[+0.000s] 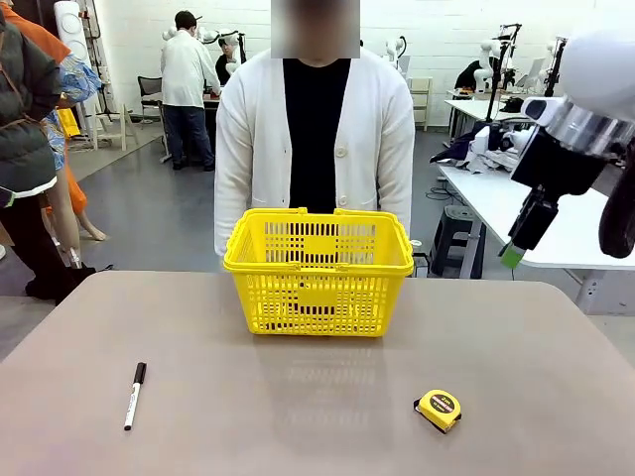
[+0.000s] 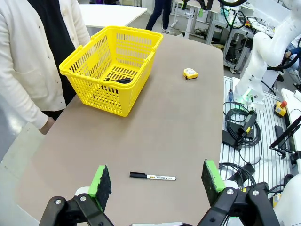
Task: Place the items the person wants into the basket.
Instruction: Pick up the item the person points to and place it in the Market Basket.
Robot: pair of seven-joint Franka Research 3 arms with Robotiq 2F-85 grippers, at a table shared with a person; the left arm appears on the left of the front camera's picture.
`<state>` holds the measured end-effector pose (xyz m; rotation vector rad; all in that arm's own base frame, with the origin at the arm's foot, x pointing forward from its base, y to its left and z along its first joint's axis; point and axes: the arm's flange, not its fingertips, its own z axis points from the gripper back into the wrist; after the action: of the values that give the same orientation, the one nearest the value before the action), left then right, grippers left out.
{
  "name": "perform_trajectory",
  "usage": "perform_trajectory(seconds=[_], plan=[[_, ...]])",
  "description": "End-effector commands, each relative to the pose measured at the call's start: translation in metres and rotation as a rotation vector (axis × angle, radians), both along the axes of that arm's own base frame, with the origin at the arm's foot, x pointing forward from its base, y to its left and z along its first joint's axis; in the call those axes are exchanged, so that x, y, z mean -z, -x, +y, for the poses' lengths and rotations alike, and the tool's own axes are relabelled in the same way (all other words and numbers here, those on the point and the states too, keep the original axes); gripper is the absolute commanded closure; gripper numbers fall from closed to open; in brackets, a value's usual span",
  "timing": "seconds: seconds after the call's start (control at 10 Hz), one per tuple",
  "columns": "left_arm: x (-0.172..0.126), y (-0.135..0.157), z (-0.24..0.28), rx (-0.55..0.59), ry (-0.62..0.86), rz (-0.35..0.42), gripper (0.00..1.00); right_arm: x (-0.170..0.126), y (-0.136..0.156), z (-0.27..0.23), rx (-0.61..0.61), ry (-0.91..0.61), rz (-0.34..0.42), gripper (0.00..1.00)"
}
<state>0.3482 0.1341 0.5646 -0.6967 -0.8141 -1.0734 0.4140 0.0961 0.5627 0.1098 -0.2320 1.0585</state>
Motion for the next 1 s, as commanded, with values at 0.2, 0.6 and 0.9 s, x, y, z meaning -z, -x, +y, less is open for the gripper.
perform_trajectory(seconds=[0.2,0.6,0.9], plan=[[0.0,0.0,0.001,0.011,0.013,-0.024,0.0,0.007,-0.004,-0.002,0.004,-0.003,0.015,0.0],[0.0,0.0,0.001,0.011,0.013,-0.024,0.0,0.007,-0.004,-0.002,0.004,-0.003,0.015,0.0],[0.0,0.0,0.001,0.011,0.013,-0.024,0.0,0.007,-0.004,-0.002,0.004,-0.003,0.015,0.0]])
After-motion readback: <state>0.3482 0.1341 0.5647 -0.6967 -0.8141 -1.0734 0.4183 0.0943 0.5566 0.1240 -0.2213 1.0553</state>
